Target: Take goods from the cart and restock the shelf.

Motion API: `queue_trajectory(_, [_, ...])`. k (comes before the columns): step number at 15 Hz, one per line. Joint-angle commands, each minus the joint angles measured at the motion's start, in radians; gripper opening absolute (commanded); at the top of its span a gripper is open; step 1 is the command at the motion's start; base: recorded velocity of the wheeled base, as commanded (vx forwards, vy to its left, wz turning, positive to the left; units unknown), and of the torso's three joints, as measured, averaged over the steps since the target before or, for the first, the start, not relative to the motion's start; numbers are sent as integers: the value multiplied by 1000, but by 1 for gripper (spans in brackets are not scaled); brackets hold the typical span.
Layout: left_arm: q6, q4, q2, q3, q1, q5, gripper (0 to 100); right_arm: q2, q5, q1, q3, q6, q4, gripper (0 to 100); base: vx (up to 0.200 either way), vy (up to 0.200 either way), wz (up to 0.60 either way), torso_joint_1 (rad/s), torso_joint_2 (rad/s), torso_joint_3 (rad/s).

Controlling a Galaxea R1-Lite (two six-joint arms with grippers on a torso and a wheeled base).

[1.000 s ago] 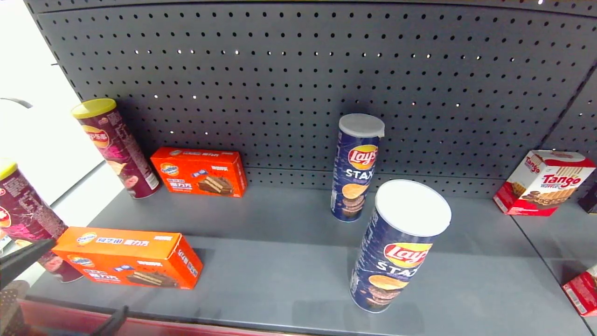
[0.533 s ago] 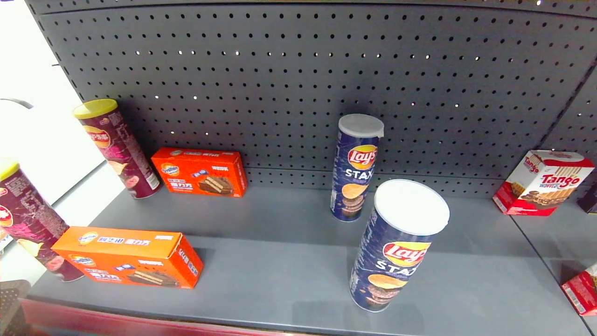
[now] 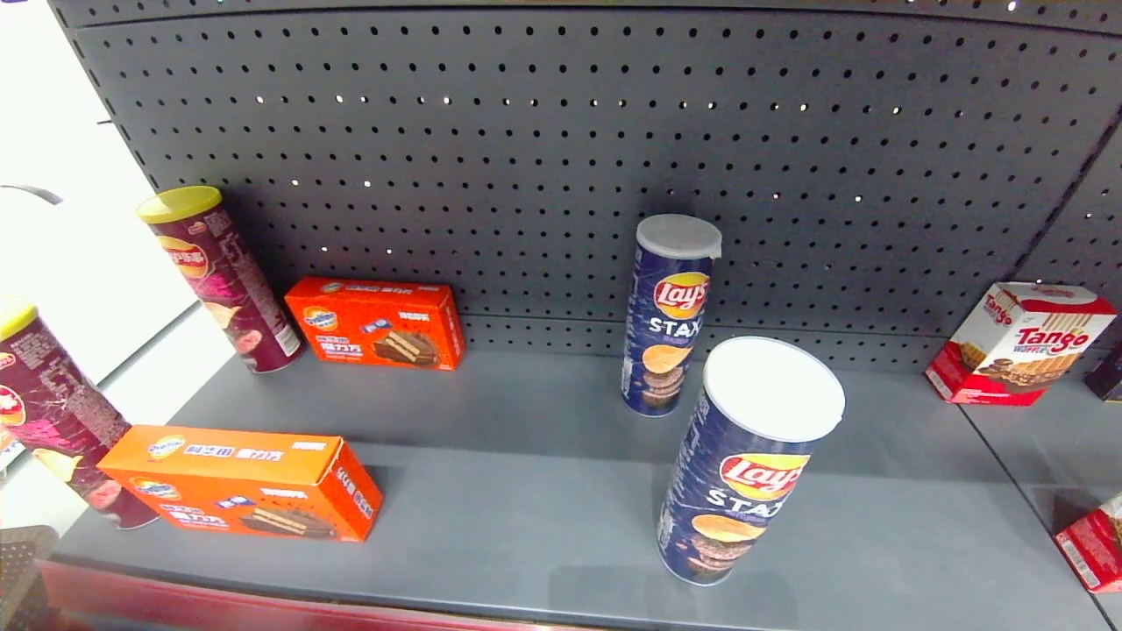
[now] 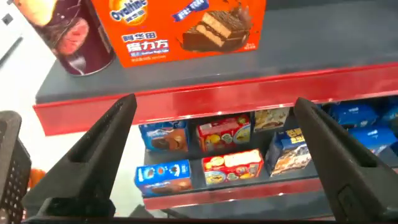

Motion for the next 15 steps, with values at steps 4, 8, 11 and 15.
queue_trajectory(4, [-56, -5, 7, 0, 27, 109, 100, 2, 1, 0, 0, -1, 0, 100, 0, 0, 0, 0, 0, 0])
queue_trajectory(8, [-51, 45, -27, 0, -121, 266, 100, 2, 1, 0, 0, -2, 0, 100, 0, 0, 0, 0, 0, 0])
queue_trajectory(11, [-101, 39, -84, 0, -95, 327, 100, 2, 1, 0, 0, -2, 0, 100, 0, 0, 0, 0, 0, 0])
queue_trajectory(15, [-102, 39, -84, 0, -95, 324, 100, 2, 1, 0, 0, -1, 0, 100, 0, 0, 0, 0, 0, 0])
